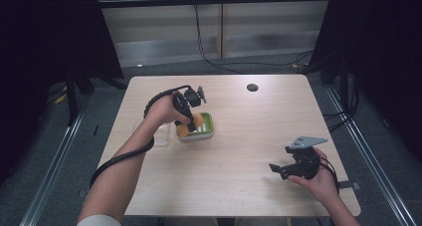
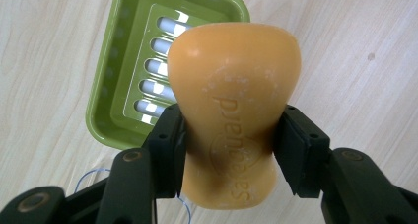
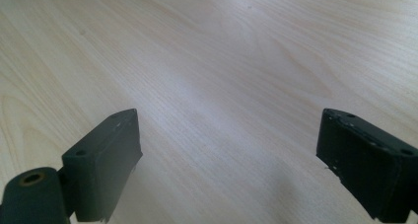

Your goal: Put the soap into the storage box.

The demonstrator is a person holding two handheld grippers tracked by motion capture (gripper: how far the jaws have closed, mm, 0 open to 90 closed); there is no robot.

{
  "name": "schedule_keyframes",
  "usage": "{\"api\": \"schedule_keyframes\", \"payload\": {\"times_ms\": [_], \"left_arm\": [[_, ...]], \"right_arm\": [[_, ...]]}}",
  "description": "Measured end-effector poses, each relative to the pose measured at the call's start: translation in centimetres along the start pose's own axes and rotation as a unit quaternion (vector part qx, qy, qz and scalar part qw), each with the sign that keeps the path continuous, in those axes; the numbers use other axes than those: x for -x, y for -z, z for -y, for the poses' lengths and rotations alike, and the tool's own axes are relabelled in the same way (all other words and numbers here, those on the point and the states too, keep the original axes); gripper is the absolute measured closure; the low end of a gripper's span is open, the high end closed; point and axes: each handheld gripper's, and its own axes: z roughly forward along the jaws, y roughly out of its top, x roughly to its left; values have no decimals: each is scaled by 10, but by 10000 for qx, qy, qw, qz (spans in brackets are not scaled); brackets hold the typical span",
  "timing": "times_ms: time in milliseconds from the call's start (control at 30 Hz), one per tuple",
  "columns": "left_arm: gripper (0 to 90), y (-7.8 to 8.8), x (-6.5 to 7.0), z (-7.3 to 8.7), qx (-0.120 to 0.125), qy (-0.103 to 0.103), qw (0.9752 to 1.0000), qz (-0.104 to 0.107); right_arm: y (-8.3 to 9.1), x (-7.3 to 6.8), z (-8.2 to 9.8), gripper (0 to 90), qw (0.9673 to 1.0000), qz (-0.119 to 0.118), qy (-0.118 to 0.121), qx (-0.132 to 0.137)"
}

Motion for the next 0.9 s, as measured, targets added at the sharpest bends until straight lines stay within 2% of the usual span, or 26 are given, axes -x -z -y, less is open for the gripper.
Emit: {"api": "schedule_keyframes", "payload": {"times_ms": [433,500,567,600,633,767,900], "left_arm": [[498,1,-5,-2,45,125,9999,-59],[498,2,-7,-3,9,58,10000,-66],[498,2,-7,-4,25,95,9999,-48],[498,2,-8,-5,-28,30,10000,-67],[498,2,-7,-6,3,118,9999,-49],[498,2,-8,-8,-22,63,10000,-17],[498,1,-9,-10,26,116,9999,-51]], "right_arm": [[0,1,1,93,10000,22,-28,-6],[0,0,1,93,10000,25,-65,-25],[0,0,1,93,10000,28,-63,-22],[0,0,1,93,10000,23,-30,0],[0,0,1,93,10000,21,-37,2],[0,1,1,93,10000,21,-60,-15],[1,1,1,93,10000,-7,-87,-11]]}}
